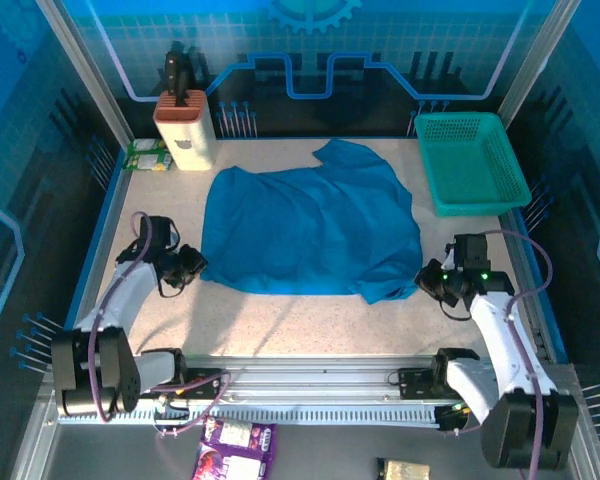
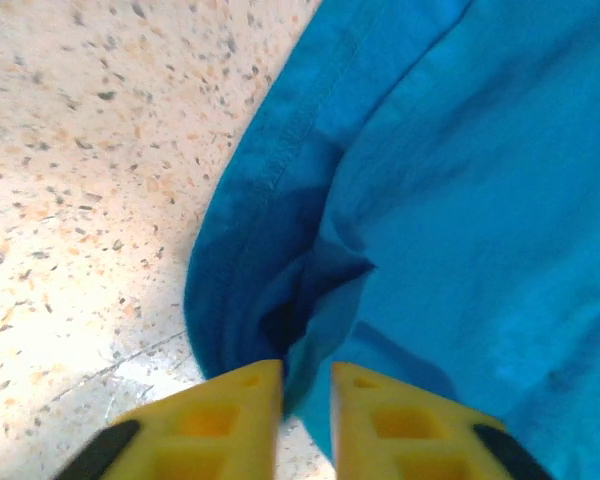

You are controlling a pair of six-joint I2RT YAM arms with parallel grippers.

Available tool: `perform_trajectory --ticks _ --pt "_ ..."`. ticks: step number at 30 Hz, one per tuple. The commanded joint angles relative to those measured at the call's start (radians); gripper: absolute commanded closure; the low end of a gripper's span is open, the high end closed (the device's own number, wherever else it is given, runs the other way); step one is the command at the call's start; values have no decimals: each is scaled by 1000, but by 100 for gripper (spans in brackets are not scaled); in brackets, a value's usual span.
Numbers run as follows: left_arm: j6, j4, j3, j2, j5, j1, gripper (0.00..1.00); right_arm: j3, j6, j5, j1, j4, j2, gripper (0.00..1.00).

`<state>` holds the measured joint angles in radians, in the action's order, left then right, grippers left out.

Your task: Fold the inside-out t-shirt

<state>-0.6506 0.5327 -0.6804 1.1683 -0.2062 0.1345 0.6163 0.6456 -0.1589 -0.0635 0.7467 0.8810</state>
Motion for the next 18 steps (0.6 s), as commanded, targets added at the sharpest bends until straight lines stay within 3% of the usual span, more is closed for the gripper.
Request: perform_trajectory --ticks 1,5,8,12,15,18 --pt "-21 80 3 -84 48 -1 70 43 49 127 73 163 -56 66" --pt "-15 128 -33 -143 60 -4 66 119 128 258 204 248 -80 57" --pt "13 157 -86 -127 57 -40 70 164 136 339 318 260 -68 57" --pt "28 163 -151 -58 81 -170 75 182 63 240 462 184 59 62" --pt "25 148 -177 13 108 -262 80 203 5 260 628 144 187 62" --pt "19 120 -176 70 116 -300 85 215 -32 279 732 105 314 59"
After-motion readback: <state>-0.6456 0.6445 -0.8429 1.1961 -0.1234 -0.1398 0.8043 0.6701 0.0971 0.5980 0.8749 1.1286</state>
